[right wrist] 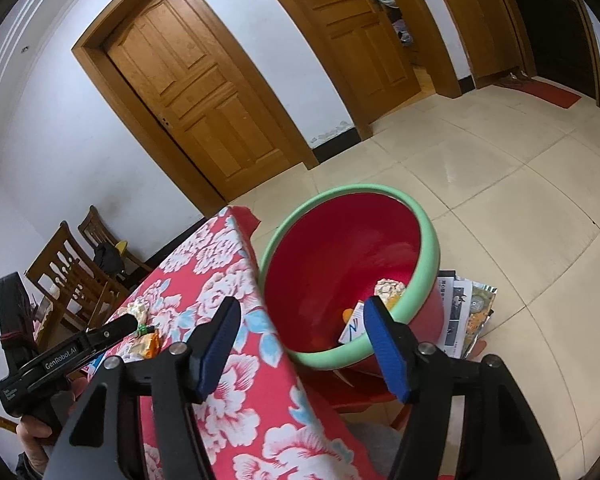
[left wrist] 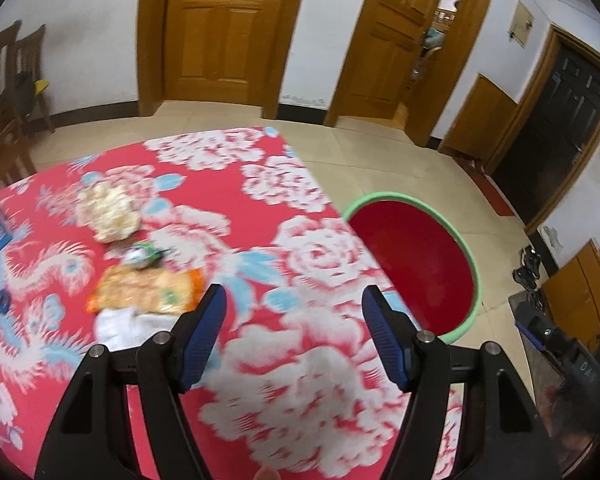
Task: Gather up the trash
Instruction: 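Grasp the white socks with the left tool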
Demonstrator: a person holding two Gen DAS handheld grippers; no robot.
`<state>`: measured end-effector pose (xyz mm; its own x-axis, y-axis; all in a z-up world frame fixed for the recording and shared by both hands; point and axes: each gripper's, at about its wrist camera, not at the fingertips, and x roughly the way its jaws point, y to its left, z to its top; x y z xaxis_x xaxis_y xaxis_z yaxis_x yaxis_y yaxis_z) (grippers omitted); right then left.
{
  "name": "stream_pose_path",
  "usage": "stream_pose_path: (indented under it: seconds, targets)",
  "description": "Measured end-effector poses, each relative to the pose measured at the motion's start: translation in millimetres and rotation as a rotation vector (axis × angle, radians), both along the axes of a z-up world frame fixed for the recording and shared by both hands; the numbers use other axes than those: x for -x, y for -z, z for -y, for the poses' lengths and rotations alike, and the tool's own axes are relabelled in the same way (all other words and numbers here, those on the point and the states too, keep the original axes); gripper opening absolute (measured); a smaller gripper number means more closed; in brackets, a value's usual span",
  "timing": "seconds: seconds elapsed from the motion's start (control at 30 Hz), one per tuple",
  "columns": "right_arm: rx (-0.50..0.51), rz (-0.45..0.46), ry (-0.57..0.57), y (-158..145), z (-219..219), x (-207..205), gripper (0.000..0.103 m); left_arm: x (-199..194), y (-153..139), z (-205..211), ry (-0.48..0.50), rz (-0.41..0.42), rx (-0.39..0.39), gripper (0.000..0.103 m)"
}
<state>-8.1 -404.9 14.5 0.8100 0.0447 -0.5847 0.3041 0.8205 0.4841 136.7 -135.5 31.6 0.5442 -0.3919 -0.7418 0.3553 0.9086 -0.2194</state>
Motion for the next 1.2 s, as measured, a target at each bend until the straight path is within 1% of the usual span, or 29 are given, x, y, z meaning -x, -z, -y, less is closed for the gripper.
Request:
stream_pose_path:
  seconds: [0.2, 0.33, 0.57, 0.7, 0.9, 1.03, 1.13, 1.2]
  targets:
    - [0.003, 0.001, -0.015, -2, -10, 1, 0.070, 1, 6, -35, -0.085, 0.000, -0.037, 0.069]
    - [0.006, -0.005, -0.028, -3, -17, -1, 0.070, -3, 13, -58, -0.140, -0.013, -0.045, 0.069]
    - [0.011, -0.011, -0.045, -2, -25, -4, 0.072, -7, 30, -82, -0.237, -0.015, -0.115, 0.070]
    - [0.010, -0.019, -0.053, 0, -28, -6, 0.072, -12, 42, -85, -0.246, -0.041, -0.127, 0.070]
    - [0.012, -0.027, -0.061, 1, -31, -7, 0.072, -14, 64, -85, -0.249, -0.105, -0.113, 0.070]
    - [0.016, -0.028, -0.059, 1, -31, -8, 0.072, -13, 72, -84, -0.238, -0.129, -0.092, 0.070]
    - [0.021, -0.034, -0.065, 1, -33, -10, 0.072, -11, 73, -80, -0.236, -0.107, -0.106, 0.065]
    - [0.023, -0.038, -0.071, 1, -36, -11, 0.072, -9, 73, -78, -0.220, -0.099, -0.100, 0.058]
